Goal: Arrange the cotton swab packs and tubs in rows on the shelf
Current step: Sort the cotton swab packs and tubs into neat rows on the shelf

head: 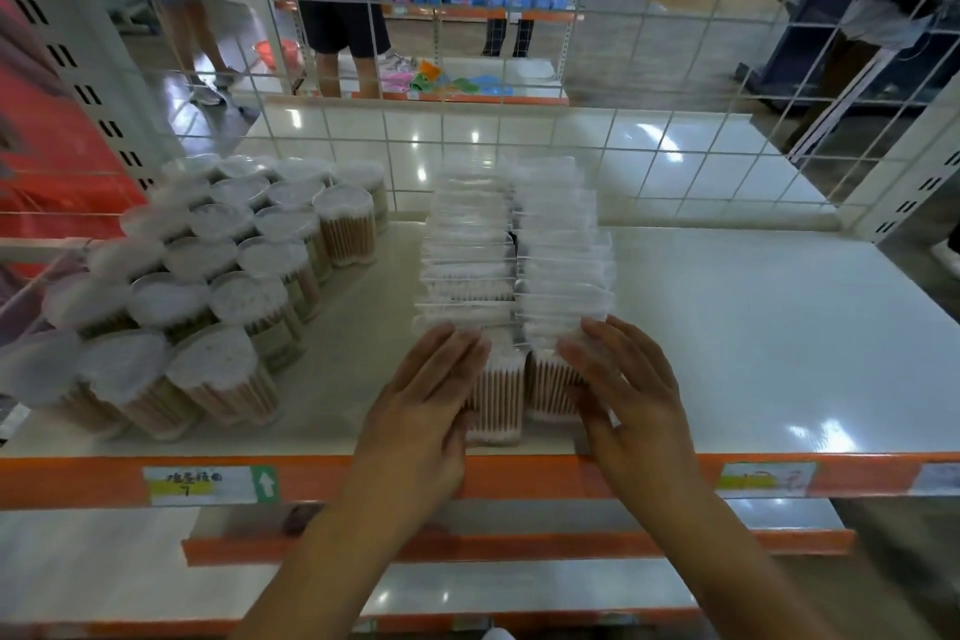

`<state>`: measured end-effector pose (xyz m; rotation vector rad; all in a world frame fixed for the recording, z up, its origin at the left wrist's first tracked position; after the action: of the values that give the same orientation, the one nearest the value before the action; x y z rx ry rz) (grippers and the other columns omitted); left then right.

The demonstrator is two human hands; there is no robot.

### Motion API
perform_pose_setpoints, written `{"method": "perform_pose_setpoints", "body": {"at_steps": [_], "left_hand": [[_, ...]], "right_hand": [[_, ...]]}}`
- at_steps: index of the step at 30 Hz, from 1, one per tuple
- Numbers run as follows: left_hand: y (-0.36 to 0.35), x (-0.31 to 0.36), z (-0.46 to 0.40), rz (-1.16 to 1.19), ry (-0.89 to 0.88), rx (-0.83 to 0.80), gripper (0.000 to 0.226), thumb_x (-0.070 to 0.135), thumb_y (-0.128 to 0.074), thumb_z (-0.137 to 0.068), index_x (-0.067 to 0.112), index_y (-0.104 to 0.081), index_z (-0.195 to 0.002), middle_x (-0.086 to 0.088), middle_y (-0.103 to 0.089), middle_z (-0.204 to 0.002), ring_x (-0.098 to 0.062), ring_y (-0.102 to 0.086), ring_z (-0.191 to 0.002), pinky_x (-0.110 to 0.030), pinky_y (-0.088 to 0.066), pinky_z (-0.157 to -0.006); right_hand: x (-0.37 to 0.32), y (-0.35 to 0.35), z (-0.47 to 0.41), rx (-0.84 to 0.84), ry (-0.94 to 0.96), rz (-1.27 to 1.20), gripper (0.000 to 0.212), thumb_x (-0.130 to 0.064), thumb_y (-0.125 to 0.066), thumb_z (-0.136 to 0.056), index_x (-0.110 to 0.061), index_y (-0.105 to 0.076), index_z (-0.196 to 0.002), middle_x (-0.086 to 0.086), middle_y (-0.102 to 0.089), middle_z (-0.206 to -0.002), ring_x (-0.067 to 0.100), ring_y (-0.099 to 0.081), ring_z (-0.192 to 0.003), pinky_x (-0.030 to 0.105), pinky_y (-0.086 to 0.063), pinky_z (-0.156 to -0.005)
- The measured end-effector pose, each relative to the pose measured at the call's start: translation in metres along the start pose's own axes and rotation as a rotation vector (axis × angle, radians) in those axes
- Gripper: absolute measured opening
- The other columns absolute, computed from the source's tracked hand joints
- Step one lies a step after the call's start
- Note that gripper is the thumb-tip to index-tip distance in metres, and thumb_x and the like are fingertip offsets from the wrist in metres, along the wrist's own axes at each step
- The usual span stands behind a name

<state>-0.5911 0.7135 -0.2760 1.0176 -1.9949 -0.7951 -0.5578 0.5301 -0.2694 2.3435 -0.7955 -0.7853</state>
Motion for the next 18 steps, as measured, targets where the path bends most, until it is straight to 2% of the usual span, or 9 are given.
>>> {"method": "perform_pose_setpoints", "body": {"at_steps": [3, 7, 13, 18], "left_hand": [[-0.005, -0.005, -0.005, 0.013, 0.029, 0.057, 0.052, 0.015, -0.044, -0.078, 0.014, -0.042, -0.13, -0.003, -0.051, -0.133, -0.021, -0.035, -0.13, -0.023, -0.022, -0.112], [-0.009, -0.008, -0.013, 0.071, 0.038, 0.083, 0.052, 0.011, -0.041, -0.077, 0.016, -0.042, -0.129, 0.004, -0.043, -0.135, -0.02, -0.035, -0.129, -0.019, -0.022, -0.111], [-0.01, -0.011, -0.016, 0.135, 0.016, 0.094, 0.05, 0.01, -0.04, -0.078, 0.015, -0.046, -0.128, 0.002, -0.045, -0.133, -0.022, -0.038, -0.128, -0.022, -0.028, -0.109], [-0.009, -0.009, -0.014, 0.125, 0.006, 0.096, 0.051, 0.01, -0.042, -0.077, 0.016, -0.044, -0.128, 0.004, -0.043, -0.134, -0.021, -0.037, -0.129, -0.026, -0.029, -0.109]], "right_hand": [[0.006, -0.006, 0.001, 0.039, -0.003, -0.021, 0.031, -0.016, -0.05, -0.086, -0.022, -0.053, -0.116, 0.012, -0.06, -0.119, 0.028, -0.045, -0.119, 0.052, -0.048, -0.09], [0.01, -0.009, -0.005, 0.068, -0.003, -0.036, 0.028, -0.016, -0.051, -0.085, -0.021, -0.056, -0.113, 0.012, -0.063, -0.115, 0.027, -0.048, -0.114, 0.051, -0.05, -0.084], [0.011, -0.01, -0.006, 0.091, 0.014, -0.029, 0.026, -0.016, -0.052, -0.085, -0.022, -0.057, -0.11, 0.01, -0.064, -0.113, 0.026, -0.051, -0.111, 0.047, -0.05, -0.084], [0.009, -0.008, -0.006, 0.083, -0.008, -0.034, 0.025, -0.015, -0.052, -0.084, -0.018, -0.065, -0.105, 0.009, -0.065, -0.112, 0.026, -0.053, -0.109, 0.052, -0.05, -0.083]]}}
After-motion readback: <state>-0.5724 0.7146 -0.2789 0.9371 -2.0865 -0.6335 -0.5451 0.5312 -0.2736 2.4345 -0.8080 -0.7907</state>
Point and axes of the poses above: each hand's wrist, its own z-axis away from the middle knuckle, its own y-axis out of the back of the hand, x = y × z, the point moved 4 cm from there along -z, towards the middle knuckle
